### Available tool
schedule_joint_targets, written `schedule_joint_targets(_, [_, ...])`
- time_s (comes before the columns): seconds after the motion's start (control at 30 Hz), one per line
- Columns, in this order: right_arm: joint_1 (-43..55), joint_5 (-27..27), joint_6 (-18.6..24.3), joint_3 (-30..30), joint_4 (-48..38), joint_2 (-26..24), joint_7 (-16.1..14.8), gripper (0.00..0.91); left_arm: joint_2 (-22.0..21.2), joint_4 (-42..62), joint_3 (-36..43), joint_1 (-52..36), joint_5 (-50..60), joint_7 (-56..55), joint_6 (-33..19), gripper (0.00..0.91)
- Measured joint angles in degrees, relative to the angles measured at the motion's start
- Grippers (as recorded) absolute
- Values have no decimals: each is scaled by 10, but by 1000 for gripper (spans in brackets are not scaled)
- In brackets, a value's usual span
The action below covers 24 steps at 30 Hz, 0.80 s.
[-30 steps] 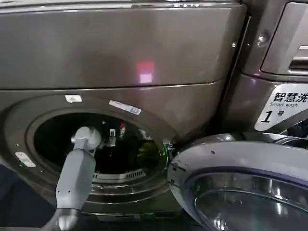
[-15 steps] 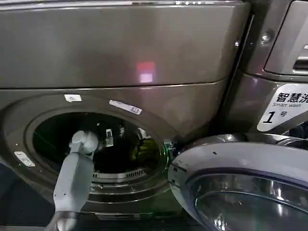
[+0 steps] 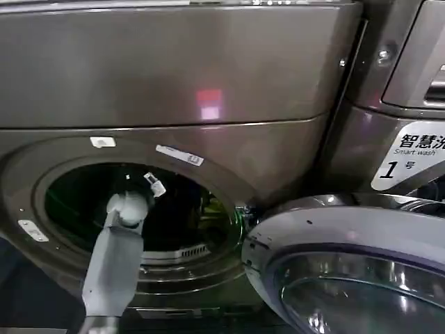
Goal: Grasp the clothes from the dryer.
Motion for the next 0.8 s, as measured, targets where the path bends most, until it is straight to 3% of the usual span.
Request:
schedule_joint_targets(0.33, [1, 12, 3, -2, 8, 4, 1, 907, -25, -46, 4, 29, -163, -201, 48, 0])
schedule_joint_targets(0.8, [-2, 11, 17, 0, 4, 7, 0, 907, -31, -91, 5, 44, -264, -291, 73, 0])
